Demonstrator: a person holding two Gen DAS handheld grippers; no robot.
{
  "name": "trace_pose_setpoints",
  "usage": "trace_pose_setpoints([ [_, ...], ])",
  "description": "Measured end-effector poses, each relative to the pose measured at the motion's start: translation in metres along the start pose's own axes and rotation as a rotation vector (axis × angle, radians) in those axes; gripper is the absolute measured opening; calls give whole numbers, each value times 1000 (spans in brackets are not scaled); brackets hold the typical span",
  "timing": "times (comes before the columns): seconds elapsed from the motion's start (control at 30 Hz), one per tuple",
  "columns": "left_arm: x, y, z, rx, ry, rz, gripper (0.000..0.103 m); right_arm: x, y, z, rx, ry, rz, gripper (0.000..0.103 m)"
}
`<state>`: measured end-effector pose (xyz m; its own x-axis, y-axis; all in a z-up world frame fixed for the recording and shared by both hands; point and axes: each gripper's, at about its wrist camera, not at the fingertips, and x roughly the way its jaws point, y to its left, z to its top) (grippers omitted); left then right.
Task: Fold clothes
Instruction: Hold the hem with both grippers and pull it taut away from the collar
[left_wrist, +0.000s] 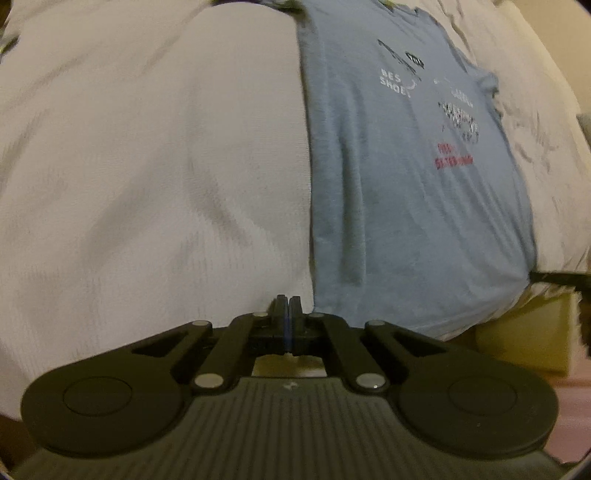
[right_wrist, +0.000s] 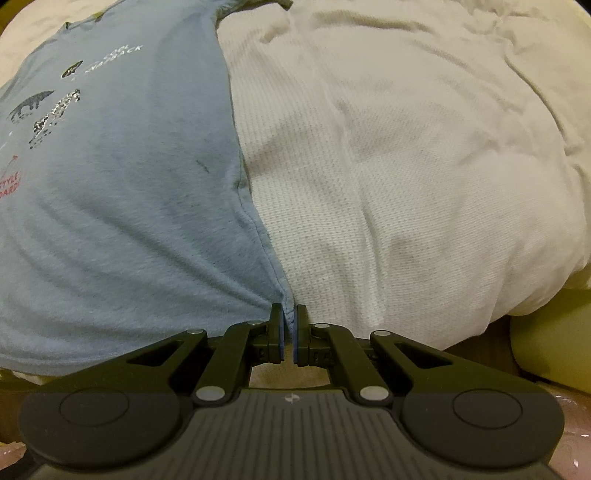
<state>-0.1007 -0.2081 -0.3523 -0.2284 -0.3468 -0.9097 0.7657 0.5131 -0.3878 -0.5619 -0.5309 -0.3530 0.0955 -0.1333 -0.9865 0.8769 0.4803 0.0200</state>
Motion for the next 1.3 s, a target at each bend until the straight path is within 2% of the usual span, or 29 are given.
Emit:
trace_pose_setpoints([
  [0.1, 4, -1, -1, -27, 9, -39, 19, 1, -2, 1, -1, 6, 9, 0],
  [0.33, 12, -19, 2, -21, 38, -84, 19, 2, -3, 2, -3, 11, 19, 0],
  [0.6, -2, -3, 4, -167, 6, -131, 23, 2, -6, 3, -1, 7, 34, 0],
  [0.7, 7, -6, 6, -187, 40, -168, 25, 3, -6, 3, -3, 7, 35, 0],
  [0.77, 10, -11, 5, -165, 47, -158, 25, 3, -6, 4, -6, 7, 35, 0],
  [0.87, 13, -19, 3, -122, 53, -133, 22, 3, -7, 4, -11, 6, 37, 0],
  [0.9, 14, -22, 2, -108, 55, -125, 7, 2, -7, 4, -12, 6, 38, 0],
  [0.93, 15, -25, 1, -93, 57, -116, 0, 2, -7, 4, -13, 5, 38, 0],
  [1.07, -3, -17, -3, -91, 8, -60, 0, -2, -8, 3, -12, -10, 21, 0],
  [1.17, -7, -5, -7, -109, 6, -17, 0, 1, -6, 3, -17, -8, 4, 0],
  [1.3, -4, -12, -3, -77, 12, -10, 0, 2, -4, 9, -32, -1, -24, 0],
])
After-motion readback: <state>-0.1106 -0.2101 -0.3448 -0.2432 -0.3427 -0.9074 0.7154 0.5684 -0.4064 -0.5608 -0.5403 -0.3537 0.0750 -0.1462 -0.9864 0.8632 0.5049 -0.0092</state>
